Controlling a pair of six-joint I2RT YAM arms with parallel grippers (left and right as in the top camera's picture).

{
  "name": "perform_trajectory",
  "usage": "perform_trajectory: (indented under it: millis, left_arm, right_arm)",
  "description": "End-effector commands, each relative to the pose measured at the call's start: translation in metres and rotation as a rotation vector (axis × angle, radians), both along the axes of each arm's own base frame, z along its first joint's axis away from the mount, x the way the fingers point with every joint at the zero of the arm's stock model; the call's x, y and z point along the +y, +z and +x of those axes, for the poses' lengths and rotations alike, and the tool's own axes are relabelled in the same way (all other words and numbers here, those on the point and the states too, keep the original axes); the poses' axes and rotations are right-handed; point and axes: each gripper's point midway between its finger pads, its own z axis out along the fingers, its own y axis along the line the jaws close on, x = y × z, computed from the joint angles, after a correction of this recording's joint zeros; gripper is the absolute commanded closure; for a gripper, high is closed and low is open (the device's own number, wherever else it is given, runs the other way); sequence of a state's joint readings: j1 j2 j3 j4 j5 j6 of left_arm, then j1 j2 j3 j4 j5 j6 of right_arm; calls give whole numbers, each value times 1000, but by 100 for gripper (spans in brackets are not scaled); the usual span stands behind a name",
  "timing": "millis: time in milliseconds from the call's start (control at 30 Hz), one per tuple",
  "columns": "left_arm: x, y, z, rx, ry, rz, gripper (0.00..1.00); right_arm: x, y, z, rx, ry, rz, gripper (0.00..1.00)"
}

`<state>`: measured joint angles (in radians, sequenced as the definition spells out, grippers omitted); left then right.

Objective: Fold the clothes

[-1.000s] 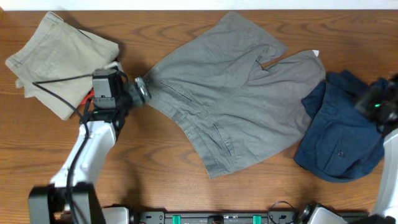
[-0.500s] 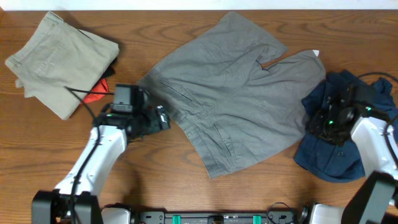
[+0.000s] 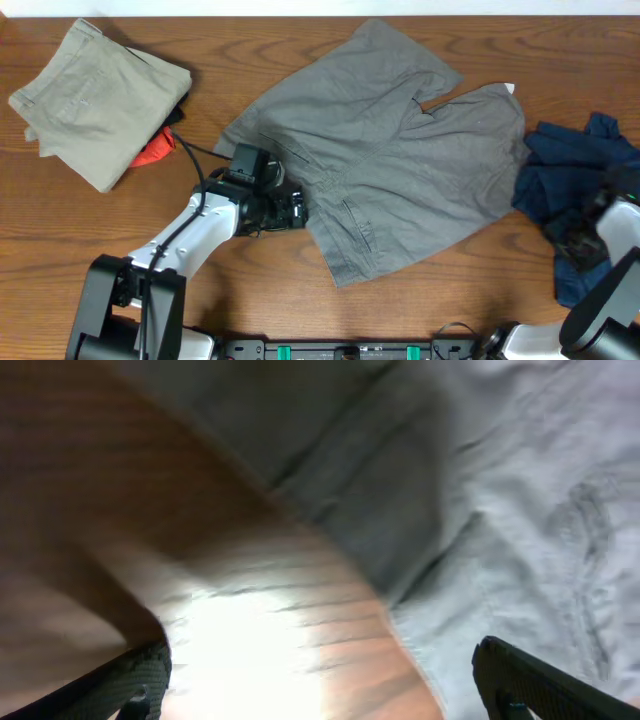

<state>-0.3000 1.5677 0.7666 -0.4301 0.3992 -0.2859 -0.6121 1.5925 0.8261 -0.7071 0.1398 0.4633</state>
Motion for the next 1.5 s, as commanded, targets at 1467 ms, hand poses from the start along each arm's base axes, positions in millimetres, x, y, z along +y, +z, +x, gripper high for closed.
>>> perform_trajectory:
  millis: [1467]
  left_arm:
    - [-25, -11, -13, 18, -144, -68, 2]
  right_arm:
    - [60, 77, 121, -601, 452, 170, 48]
